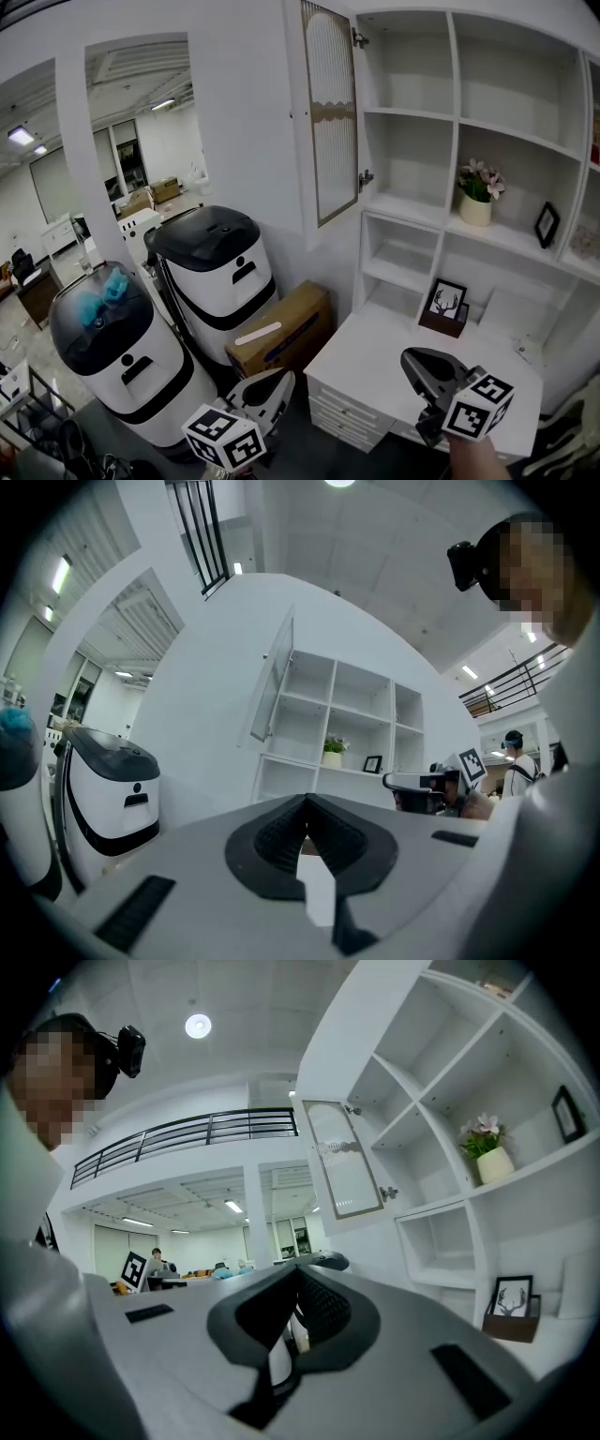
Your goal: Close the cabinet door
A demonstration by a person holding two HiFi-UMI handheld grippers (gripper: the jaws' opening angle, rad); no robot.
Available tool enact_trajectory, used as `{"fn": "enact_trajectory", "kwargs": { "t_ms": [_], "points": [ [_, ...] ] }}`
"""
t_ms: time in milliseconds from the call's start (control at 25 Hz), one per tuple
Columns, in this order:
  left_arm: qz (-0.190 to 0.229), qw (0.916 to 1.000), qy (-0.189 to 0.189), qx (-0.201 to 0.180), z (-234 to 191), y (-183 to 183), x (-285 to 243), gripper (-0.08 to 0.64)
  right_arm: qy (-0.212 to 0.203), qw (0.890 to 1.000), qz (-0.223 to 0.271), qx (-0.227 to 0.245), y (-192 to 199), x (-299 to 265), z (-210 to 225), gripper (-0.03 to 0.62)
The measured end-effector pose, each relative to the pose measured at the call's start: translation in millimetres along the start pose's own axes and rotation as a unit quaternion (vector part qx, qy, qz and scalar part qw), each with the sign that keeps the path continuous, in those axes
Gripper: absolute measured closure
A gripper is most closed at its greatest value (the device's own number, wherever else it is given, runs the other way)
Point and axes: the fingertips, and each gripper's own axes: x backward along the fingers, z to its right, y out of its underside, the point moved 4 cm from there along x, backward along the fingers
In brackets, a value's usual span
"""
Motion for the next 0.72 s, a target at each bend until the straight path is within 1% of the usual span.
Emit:
{"fn": "enact_trajectory", "kwargs": {
  "t_ms": [320,480,720],
  "points": [
    [-0.012,0.9994,0.03,0.01,-10,10,-10,0.554,0.025,1.0,-0.001,-0.009,10,1,-5,0.588],
    [-0.014,0.9992,0.035,0.014,-9,11,-21,0.554,0.032,0.999,0.0,-0.008,6,3,3,0.588],
    [-0.016,0.9993,0.031,0.014,-2,10,-37,0.554,0.028,1.0,-0.002,-0.01,-1,3,22,0.588]
  ]
}}
